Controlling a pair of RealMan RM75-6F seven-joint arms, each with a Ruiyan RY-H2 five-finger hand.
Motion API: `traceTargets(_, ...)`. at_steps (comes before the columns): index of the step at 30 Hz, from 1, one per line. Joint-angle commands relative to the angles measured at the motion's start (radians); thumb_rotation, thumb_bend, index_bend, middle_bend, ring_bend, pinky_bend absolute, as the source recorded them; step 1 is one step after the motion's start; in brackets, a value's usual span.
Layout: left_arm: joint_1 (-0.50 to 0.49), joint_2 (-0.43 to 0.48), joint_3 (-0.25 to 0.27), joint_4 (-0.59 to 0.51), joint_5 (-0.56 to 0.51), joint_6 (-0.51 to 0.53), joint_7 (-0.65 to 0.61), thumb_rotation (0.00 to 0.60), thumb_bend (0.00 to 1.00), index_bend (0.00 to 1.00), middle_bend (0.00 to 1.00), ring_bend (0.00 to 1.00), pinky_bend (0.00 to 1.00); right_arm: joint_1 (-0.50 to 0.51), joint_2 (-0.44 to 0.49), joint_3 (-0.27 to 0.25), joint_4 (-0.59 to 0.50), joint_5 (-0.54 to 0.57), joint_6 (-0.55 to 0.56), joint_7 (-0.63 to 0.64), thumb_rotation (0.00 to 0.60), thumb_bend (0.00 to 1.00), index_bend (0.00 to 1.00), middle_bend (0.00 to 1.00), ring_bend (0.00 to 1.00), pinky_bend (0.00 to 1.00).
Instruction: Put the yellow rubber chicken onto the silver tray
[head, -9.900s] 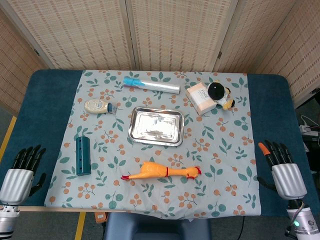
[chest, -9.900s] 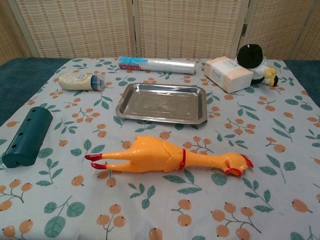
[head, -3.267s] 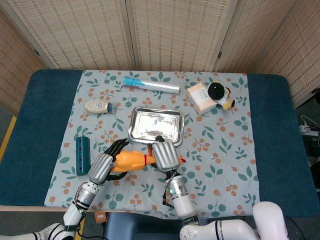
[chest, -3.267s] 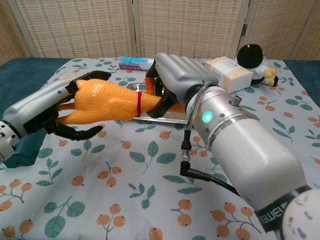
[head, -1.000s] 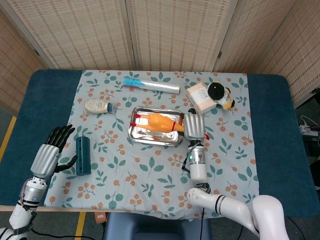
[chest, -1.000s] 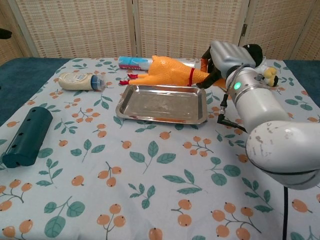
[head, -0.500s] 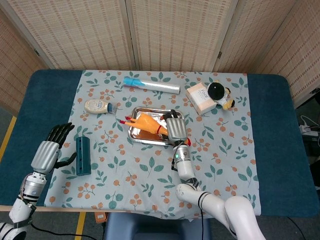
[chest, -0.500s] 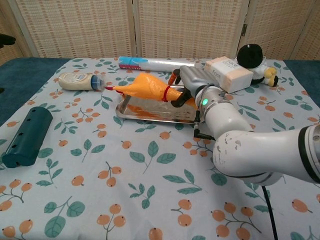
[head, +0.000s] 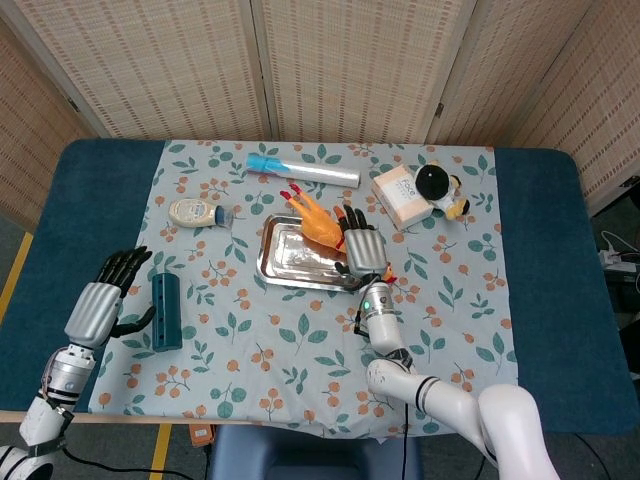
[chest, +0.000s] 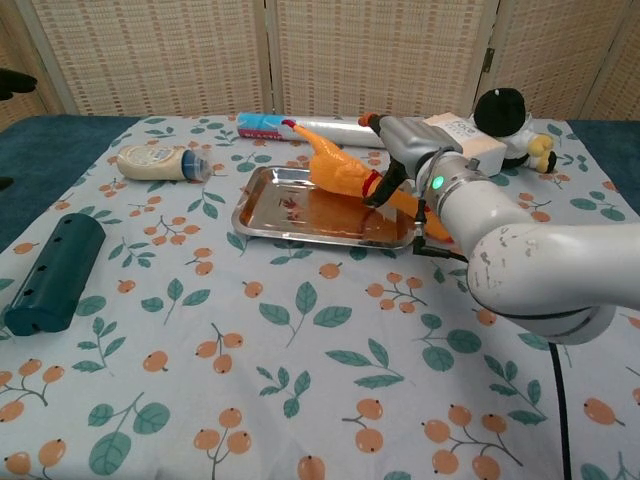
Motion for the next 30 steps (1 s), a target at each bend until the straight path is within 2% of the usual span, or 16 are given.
traceTargets(1, 0.011, 0.009, 0.007, -0.013, 0.011, 0.018, 0.003, 0.6, 0.35, 0.0, 0.0, 0.0, 0.01, -0.076, 0.11, -0.035, -0.192, -0.014, 0.027, -0.003, 0.6, 0.13, 0.0, 0.0, 0.0, 0.27)
traceTargets(6, 0.049, 0.044, 0.036, -0.044, 0.044, 0.073, 0.008, 0.6, 0.35, 0.0, 0.0, 0.0, 0.01, -0.217, 0.309, -0.126, -0.534, -0.143, 0.133, 0.049, 0.6, 0.13, 0.0, 0.0, 0.0, 0.24)
traceTargets(8, 0.075, 0.069, 0.055, -0.058, 0.054, 0.094, 0.014, 0.6, 0.35, 0.0, 0.0, 0.0, 0.01, -0.288, 0.41, -0.183, -0.68, -0.224, 0.196, 0.067, 0.6, 0.13, 0.0, 0.0, 0.0, 0.22)
traceTargets(10, 0.105, 0.097, 0.078, -0.072, 0.059, 0.115, 0.016, 0.6, 0.36, 0.0, 0.0, 0.0, 0.01, -0.364, 0.516, -0.256, -0.806, -0.319, 0.269, 0.077, 0.6, 0.13, 0.0, 0.0, 0.0, 0.18)
traceTargets(13, 0.157, 0.138, 0.117, -0.098, 0.04, 0.126, 0.051, 0.6, 0.36, 0.0, 0.0, 0.0, 0.01, -0.481, 0.654, -0.384, -0.92, -0.473, 0.395, 0.067, 0.6, 0.13, 0.0, 0.0, 0.0, 0.11)
traceTargets(16, 0.213, 0.15, 0.136, -0.12, 0.006, 0.159, 0.164, 0.6, 0.36, 0.0, 0.0, 0.0, 0.01, -0.594, 0.746, -0.507, -0.941, -0.612, 0.526, 0.044, 0.6, 0.13, 0.0, 0.0, 0.0, 0.03)
traceTargets(20, 0.276, 0.112, 0.122, -0.11, -0.02, 0.247, 0.284, 0.6, 0.36, 0.0, 0.0, 0.0, 0.01, -0.729, 0.818, -0.615, -0.918, -0.703, 0.668, 0.05, 0.6, 0.13, 0.0, 0.0, 0.0, 0.0)
traceTargets(24, 0.295, 0.095, 0.099, -0.103, 0.008, 0.315, 0.317, 0.6, 0.36, 0.0, 0.0, 0.0, 0.01, -0.84, 0.816, -0.634, -0.816, -0.713, 0.804, 0.155, 0.6, 0.13, 0.0, 0.0, 0.0, 0.0)
traceTargets(30, 0.301, 0.098, 0.11, -0.115, 0.012, 0.282, 0.341, 0.6, 0.38, 0.0, 0.0, 0.0, 0.01, -0.879, 0.869, -0.62, -0.79, -0.717, 0.833, 0.269, 0.6, 0.13, 0.0, 0.0, 0.0, 0.0)
